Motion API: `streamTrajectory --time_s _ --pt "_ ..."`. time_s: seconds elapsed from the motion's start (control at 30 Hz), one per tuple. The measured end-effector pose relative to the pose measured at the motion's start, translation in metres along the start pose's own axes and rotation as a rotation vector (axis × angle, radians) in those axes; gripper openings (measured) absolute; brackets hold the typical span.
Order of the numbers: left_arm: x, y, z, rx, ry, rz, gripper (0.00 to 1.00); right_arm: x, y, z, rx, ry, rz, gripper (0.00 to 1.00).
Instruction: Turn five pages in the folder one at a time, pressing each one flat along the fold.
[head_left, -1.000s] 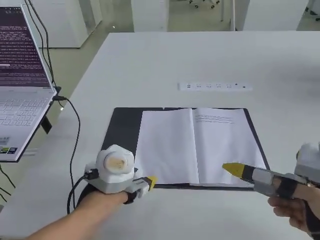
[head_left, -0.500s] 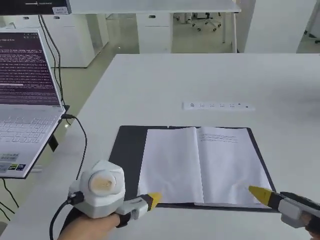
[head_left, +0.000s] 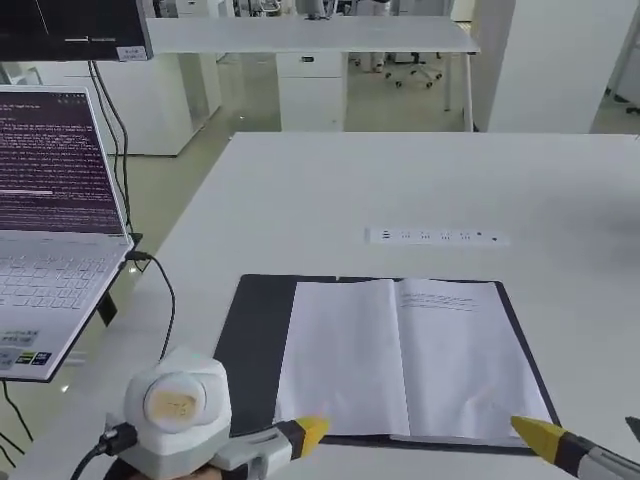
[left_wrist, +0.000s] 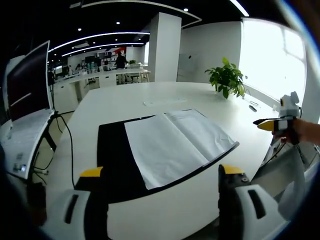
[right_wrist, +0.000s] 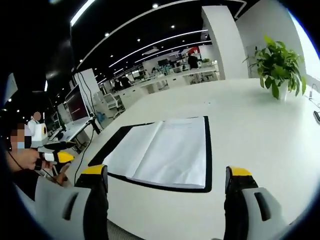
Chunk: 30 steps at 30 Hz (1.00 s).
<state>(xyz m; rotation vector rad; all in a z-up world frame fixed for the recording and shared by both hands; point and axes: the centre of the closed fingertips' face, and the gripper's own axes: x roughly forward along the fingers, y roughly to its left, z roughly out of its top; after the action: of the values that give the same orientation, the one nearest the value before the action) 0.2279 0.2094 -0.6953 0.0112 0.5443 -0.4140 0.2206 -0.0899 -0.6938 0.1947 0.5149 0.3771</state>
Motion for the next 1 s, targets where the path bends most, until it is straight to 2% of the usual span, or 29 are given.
streamTrajectory --time_s 0.17,0.3,0.53,0.77,1.0 --pt "-0.003 0.002 0.001 0.010 -0.004 0.014 0.94 0.003 0.005 -0.001 -0.026 0.011 0.013 0.99" --pt "-0.004 0.005 0.001 0.008 -0.004 0.023 0.94 0.004 0.001 -0.001 -0.051 0.012 0.021 1.00" --pt "0.000 0.004 0.000 0.016 0.007 0.022 0.93 0.002 -0.009 -0.007 -0.038 0.015 0.012 0.99" --pt "0.021 -0.003 -0.002 0.055 0.039 0.005 0.89 0.003 -0.016 -0.010 -0.016 0.015 0.010 0.98" --pt "0.048 -0.023 0.000 0.096 0.065 -0.040 0.87 0.003 -0.019 -0.010 -0.011 0.019 0.010 0.97"
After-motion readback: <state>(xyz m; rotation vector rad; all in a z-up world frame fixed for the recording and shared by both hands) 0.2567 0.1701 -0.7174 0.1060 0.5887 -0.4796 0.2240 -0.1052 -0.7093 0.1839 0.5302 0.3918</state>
